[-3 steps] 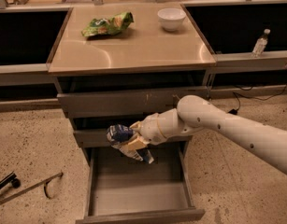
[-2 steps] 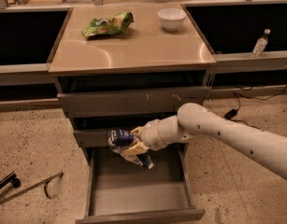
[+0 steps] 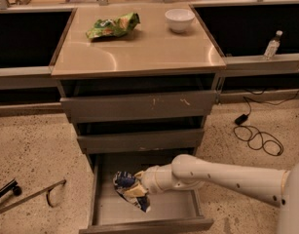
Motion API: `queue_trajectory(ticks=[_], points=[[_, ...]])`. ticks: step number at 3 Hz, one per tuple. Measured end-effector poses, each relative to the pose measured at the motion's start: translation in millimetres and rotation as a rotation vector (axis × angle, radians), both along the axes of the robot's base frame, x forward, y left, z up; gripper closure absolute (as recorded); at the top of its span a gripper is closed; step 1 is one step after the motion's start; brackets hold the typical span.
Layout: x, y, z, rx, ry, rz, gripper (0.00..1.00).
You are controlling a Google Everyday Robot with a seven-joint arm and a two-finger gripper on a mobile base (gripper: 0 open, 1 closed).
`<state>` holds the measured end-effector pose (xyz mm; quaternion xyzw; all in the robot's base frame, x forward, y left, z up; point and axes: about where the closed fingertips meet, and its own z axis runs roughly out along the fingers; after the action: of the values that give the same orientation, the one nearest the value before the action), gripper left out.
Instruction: Place blue chip bag into bottom drawer
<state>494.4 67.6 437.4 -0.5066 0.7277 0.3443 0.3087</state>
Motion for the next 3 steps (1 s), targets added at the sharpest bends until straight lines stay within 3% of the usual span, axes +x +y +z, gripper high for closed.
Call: queue_trajectory(ticks=[1,2,3], points=[[23.0,10.7,-58.4,0.034,0.021,-0.149,1.0],[25.0,11.4,-75.7,0.035,0.027,-0.193,1.0],[25.2,11.6,-75.3,0.035,0.027,-0.192,1.0]])
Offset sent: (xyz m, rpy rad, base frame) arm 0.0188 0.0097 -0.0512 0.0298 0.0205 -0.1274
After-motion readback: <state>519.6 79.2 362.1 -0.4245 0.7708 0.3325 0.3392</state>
